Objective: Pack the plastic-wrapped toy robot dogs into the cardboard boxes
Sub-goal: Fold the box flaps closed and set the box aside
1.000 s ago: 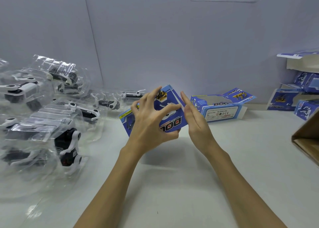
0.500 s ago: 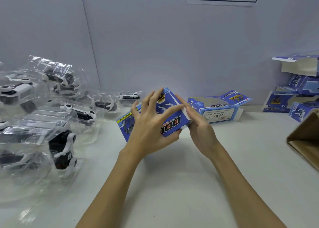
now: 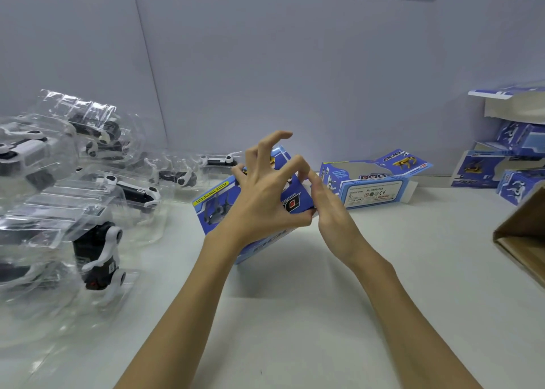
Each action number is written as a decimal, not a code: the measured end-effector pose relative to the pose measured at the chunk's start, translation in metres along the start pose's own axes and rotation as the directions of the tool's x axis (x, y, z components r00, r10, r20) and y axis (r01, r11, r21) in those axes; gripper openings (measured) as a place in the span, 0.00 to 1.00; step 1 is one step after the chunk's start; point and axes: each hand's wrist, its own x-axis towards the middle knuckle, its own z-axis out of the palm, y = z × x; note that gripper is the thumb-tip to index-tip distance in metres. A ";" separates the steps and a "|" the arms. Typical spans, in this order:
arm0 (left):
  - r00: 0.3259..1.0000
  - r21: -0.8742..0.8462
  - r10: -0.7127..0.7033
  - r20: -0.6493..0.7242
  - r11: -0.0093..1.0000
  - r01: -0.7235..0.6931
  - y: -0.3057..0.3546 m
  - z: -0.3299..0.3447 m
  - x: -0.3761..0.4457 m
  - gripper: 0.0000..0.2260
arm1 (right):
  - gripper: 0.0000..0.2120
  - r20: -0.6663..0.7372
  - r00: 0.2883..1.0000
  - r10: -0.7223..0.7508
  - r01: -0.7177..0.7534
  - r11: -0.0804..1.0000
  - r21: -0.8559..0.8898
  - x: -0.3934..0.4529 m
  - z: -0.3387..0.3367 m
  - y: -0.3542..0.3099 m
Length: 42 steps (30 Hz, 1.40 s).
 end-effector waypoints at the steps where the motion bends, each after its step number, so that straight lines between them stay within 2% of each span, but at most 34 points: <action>1: 1.000 0.004 0.004 0.000 1.000 -0.004 0.000 0.001 0.000 0.21 | 0.27 -0.019 1.000 0.003 -0.003 1.000 0.002 0.000 0.000 0.001; 5: 1.000 0.057 0.021 -0.005 0.998 -0.020 0.001 0.004 0.000 0.21 | 0.20 -0.101 0.995 -0.002 -0.002 0.999 -0.041 0.003 0.000 0.002; 10: 1.000 0.110 0.015 0.006 0.994 -0.015 0.003 0.008 -0.002 0.21 | 0.24 -0.090 0.994 0.063 -0.059 0.997 0.050 0.000 0.006 -0.002; 14: 0.999 0.067 -0.036 -0.027 0.997 0.037 0.002 0.008 -0.004 0.25 | 0.22 -0.008 0.999 0.043 -0.043 0.999 -0.012 -0.002 0.009 -0.001; 18: 0.997 0.053 -0.018 -0.078 0.998 0.022 0.001 0.009 -0.008 0.29 | 0.24 -0.079 0.997 -0.002 -0.003 0.998 -0.061 -0.001 0.010 0.002; 20: 0.994 0.119 -0.073 -0.076 0.989 0.082 -0.002 0.010 -0.013 0.38 | 0.24 -0.135 0.991 -0.008 0.006 1.000 -0.013 -0.001 0.011 0.002; 22: 0.973 0.268 -0.231 -0.013 0.936 0.226 -0.006 0.007 -0.021 0.53 | 0.24 -0.173 0.985 -0.002 0.010 0.999 0.045 -0.001 0.011 0.003; 24: 0.948 0.337 -0.317 0.030 0.896 0.289 -0.012 0.005 -0.028 0.60 | 0.25 -0.192 0.981 -0.001 0.014 0.998 0.069 0.000 0.010 0.002; 27: 0.954 0.291 -0.299 0.028 0.915 0.279 -0.015 0.005 -0.029 0.60 | 0.25 -0.170 0.985 0.013 0.003 0.995 0.098 -0.001 0.008 0.002; 32: 0.967 0.263 -0.253 -0.023 0.932 0.250 -0.015 0.009 -0.030 0.58 | 0.20 -0.151 0.989 0.001 0.010 0.997 0.074 0.001 -0.002 0.001; 35: 0.963 0.199 -0.268 -0.032 0.942 0.269 -0.016 0.007 -0.029 0.56 | 0.26 -0.111 0.993 0.026 -0.015 0.995 0.098 0.001 0.002 0.003; 37: 0.962 0.174 -0.274 0.009 0.947 0.269 -0.016 0.005 -0.029 0.55 | 0.24 -0.132 0.991 0.039 -0.026 0.994 0.102 0.002 0.003 0.005; 39: 0.952 0.217 -0.269 0.146 0.948 0.235 -0.020 0.003 -0.033 0.54 | 0.20 -0.227 0.973 0.043 -0.025 0.996 0.081 0.005 -0.003 0.008; 41: 0.883 0.247 -0.317 0.347 0.939 0.240 -0.028 0.002 -0.038 0.52 | 0.16 -0.328 0.941 0.086 -0.080 0.996 0.031 0.007 -0.012 0.013; 42: 0.845 0.201 -0.335 0.417 0.940 0.274 -0.033 0.001 -0.041 0.51 | 0.14 -0.350 0.929 0.122 -0.127 0.992 0.010 0.008 -0.016 0.016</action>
